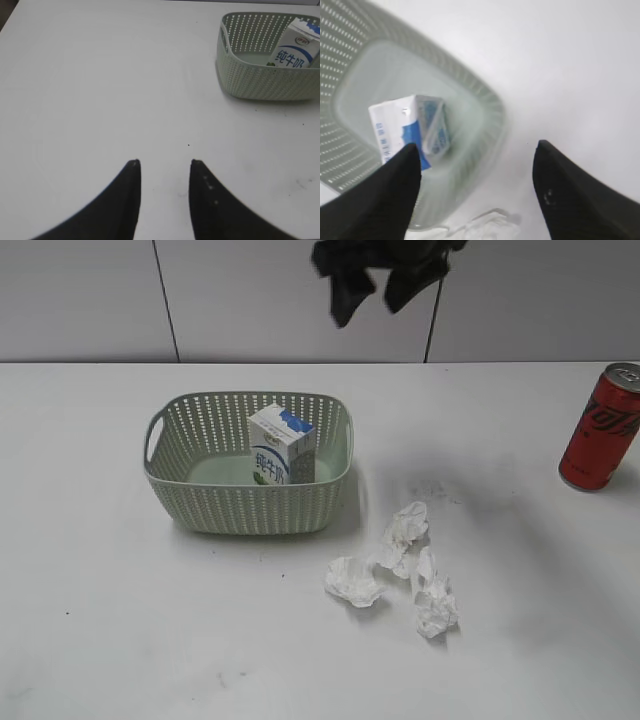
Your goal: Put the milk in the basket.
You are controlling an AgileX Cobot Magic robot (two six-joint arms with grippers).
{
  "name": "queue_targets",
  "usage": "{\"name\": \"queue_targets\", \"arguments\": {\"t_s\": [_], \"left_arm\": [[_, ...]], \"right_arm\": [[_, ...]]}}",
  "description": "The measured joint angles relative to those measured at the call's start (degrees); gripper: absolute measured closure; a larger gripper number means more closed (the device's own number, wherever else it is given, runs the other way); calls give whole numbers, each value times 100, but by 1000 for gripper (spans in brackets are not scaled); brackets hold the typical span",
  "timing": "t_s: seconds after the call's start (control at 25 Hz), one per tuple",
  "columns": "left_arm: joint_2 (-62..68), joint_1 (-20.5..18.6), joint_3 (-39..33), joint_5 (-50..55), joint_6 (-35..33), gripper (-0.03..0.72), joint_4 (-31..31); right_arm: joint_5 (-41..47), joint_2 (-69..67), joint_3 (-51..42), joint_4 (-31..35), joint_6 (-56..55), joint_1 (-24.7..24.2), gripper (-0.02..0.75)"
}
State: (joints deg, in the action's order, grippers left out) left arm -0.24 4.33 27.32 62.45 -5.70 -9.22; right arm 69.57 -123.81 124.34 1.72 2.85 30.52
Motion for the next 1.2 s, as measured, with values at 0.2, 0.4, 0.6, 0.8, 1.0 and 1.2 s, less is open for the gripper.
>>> {"name": "queue_targets", "arguments": {"t_s": [0.2, 0.4, 0.6, 0.8, 1.0, 1.2], "left_arm": [[0, 0, 0, 0, 0, 451, 0], [0, 0, 0, 0, 0, 451, 0], [0, 0, 0, 0, 0, 451, 0], [0, 0, 0, 0, 0, 451, 0], [0, 0, 0, 0, 0, 451, 0], [0, 0, 0, 0, 0, 451, 0]], "right_arm": [[0, 875, -775, 36, -17, -1022, 176], [6, 1577, -1790, 15, -17, -2114, 176], [-1, 2330, -2733, -205, -5, -2953, 176], [-1, 3298, -4027, -248, -1, -3153, 176], [5, 4566, -5322, -172, -1, -3153, 176], [-33, 5838, -6607, -172, -1, -3153, 176]]}}
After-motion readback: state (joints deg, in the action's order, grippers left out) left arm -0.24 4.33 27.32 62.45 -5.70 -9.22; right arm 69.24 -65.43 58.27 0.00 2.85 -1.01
